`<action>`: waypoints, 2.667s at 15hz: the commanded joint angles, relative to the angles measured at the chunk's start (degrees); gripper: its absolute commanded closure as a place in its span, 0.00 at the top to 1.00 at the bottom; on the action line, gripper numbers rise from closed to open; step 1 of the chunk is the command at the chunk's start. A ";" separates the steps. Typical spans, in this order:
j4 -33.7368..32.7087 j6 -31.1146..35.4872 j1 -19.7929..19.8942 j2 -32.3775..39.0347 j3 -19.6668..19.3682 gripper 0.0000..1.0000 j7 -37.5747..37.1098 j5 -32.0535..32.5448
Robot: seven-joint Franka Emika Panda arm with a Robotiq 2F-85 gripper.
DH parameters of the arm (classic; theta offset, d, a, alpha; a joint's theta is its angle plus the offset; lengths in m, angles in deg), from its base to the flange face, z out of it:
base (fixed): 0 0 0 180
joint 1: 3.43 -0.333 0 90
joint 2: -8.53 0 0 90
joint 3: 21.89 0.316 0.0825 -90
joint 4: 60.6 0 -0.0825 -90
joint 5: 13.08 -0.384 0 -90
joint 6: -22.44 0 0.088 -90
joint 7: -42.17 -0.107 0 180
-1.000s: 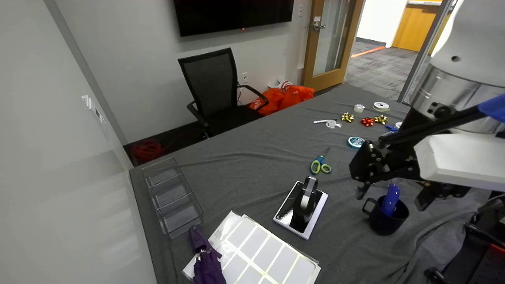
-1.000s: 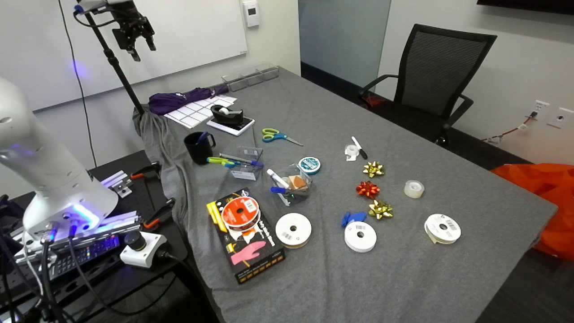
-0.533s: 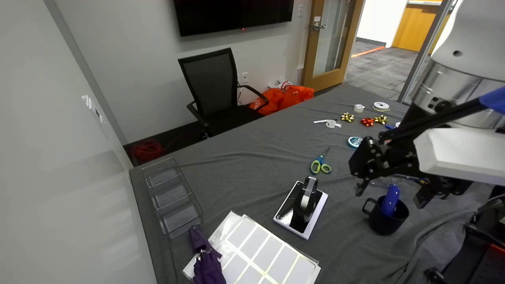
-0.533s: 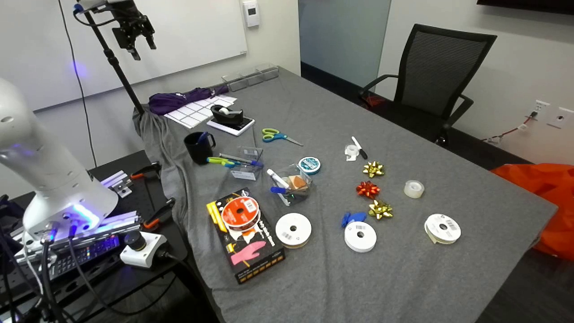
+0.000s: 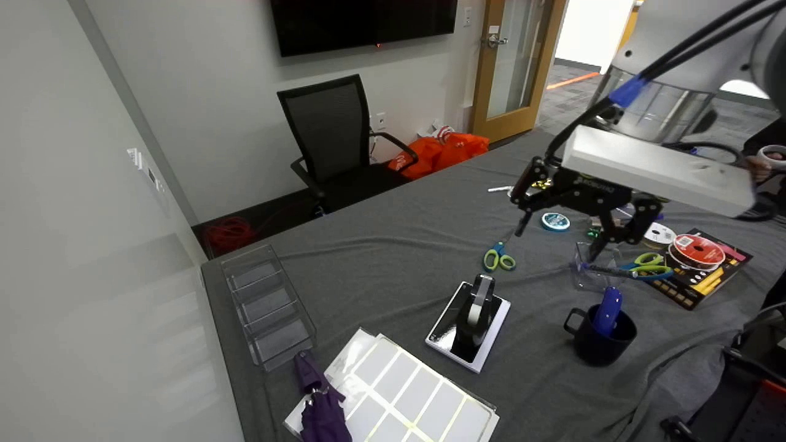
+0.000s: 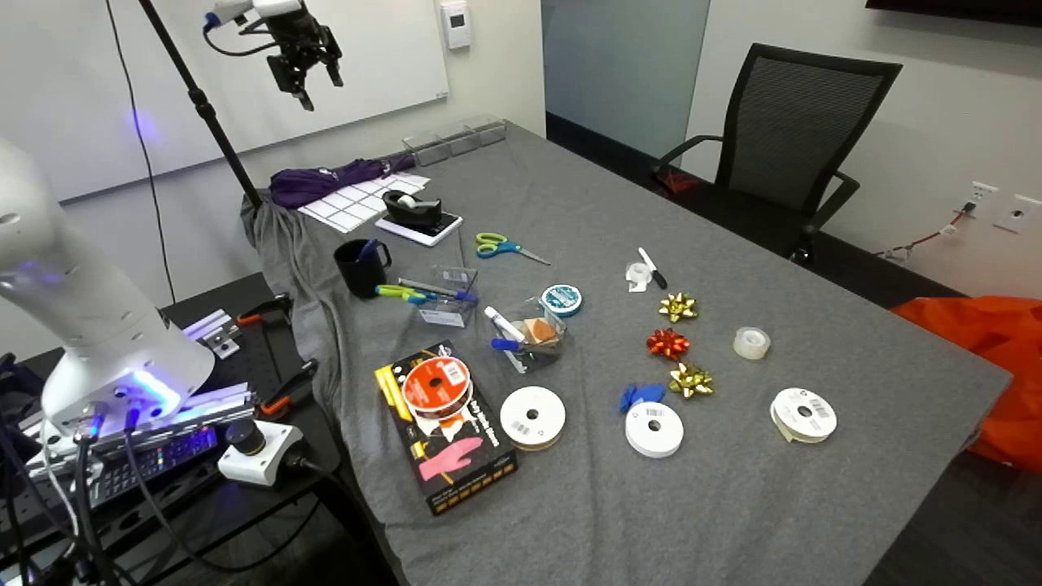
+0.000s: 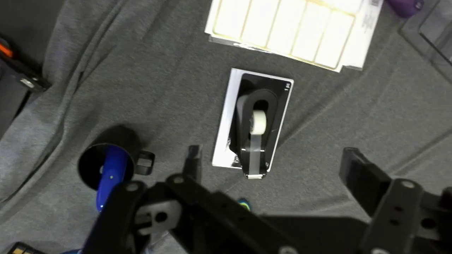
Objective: Take the tape dispenser off of the book
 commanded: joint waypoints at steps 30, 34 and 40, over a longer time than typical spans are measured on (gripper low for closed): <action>-15.15 12.31 -8.93 39.78 -12.93 1.00 -15.86 11.66; -15.90 15.77 -7.82 43.17 -11.38 1.00 -11.49 7.63; -17.25 18.18 -8.12 46.60 -11.51 1.00 -6.48 4.51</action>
